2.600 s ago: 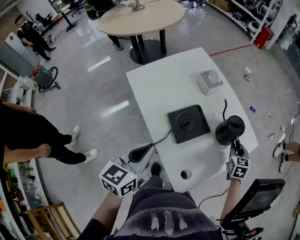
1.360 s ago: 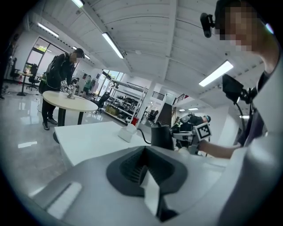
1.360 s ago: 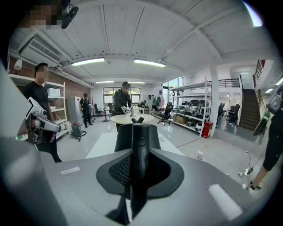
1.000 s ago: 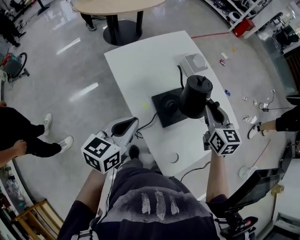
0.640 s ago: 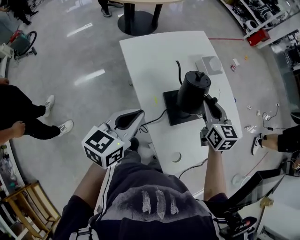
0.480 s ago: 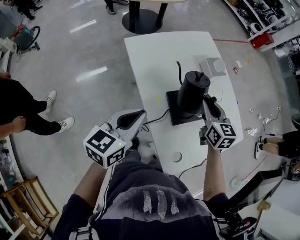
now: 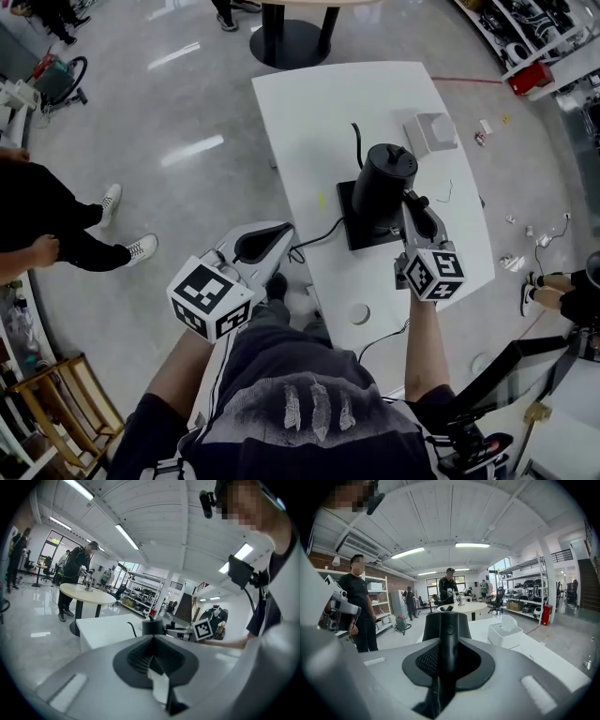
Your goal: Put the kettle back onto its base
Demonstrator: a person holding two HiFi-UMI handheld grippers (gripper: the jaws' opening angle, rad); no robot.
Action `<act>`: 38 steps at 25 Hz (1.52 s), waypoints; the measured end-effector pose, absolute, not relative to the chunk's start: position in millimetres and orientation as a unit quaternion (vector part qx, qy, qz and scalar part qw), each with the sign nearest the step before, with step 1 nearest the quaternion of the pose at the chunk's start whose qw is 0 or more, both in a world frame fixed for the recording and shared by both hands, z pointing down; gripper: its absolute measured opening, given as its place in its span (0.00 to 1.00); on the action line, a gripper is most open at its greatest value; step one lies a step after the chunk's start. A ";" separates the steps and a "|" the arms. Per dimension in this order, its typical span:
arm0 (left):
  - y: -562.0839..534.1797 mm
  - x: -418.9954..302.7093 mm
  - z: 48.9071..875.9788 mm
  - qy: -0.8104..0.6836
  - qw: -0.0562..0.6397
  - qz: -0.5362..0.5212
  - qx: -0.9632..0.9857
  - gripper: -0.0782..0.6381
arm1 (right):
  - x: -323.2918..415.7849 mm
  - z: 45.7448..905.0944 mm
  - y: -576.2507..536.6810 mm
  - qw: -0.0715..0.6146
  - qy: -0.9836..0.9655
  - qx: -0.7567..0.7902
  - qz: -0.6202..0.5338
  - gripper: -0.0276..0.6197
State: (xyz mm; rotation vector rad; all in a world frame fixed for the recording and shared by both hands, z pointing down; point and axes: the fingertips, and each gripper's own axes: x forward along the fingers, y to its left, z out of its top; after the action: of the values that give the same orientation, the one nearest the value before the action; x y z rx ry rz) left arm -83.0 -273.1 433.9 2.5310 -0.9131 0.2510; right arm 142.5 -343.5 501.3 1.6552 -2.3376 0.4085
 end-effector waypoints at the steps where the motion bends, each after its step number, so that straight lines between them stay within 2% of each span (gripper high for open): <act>1: -272.4 -83.3 434.7 -0.331 0.218 0.093 0.914 0.11 | 142.6 502.4 -342.6 0.120 -0.802 0.568 0.137 0.13; 7: -264.4 -78.0 435.2 -0.325 0.215 0.103 0.915 0.11 | 149.7 512.4 -328.3 0.103 -0.808 0.565 0.130 0.13; 19: -249.9 -62.4 439.4 -0.314 0.209 0.119 0.919 0.11 | 155.1 531.9 -307.4 0.127 -0.820 0.550 0.095 0.13; 38: -243.1 -73.2 434.4 -0.322 0.203 0.131 0.916 0.11 | 160.3 564.9 -283.1 0.155 -0.806 0.555 0.133 0.13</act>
State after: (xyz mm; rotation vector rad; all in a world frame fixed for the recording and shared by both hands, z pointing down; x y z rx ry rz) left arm -73.2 -243.1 434.4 2.5557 -0.8983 0.3654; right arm 160.3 -283.1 564.9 1.5909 -2.3087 0.3822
